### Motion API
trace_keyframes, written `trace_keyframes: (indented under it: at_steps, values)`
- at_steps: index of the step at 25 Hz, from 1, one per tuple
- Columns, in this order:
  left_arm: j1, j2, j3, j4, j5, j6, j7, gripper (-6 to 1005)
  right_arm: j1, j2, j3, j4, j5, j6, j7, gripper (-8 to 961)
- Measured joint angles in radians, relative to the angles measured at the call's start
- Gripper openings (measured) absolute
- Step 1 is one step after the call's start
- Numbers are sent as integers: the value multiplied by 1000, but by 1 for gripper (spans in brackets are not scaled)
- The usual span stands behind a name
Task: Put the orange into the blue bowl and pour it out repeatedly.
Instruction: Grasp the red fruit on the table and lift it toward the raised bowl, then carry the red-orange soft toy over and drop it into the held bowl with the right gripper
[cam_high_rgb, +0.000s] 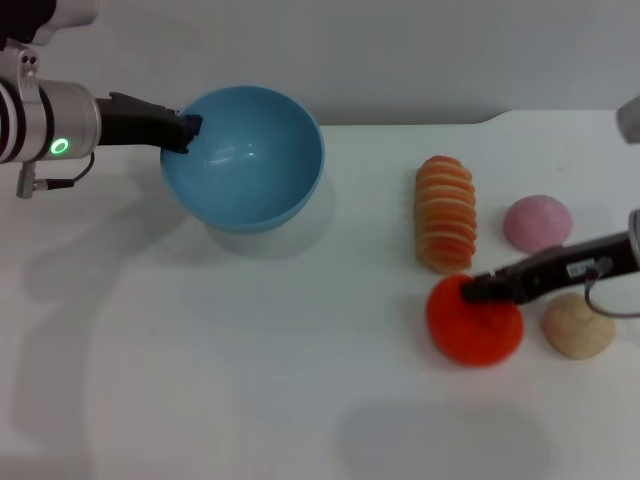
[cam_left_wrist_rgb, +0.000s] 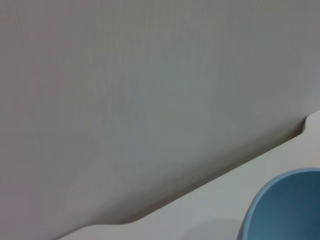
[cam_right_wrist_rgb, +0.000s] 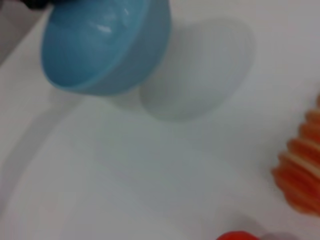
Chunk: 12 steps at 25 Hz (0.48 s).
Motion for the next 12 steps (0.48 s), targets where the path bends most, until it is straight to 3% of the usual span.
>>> trace_keyframes:
  at_steps: [6, 12]
  values:
    - [-10, -2, 28, 9, 0, 4, -6, -2, -20, -2, 14, -160, 149, -71, -35, 103]
    - [-39, -2, 105, 38, -3, 39, -19, -2, 41, -7, 51, -297, 228, -158, -3, 83]
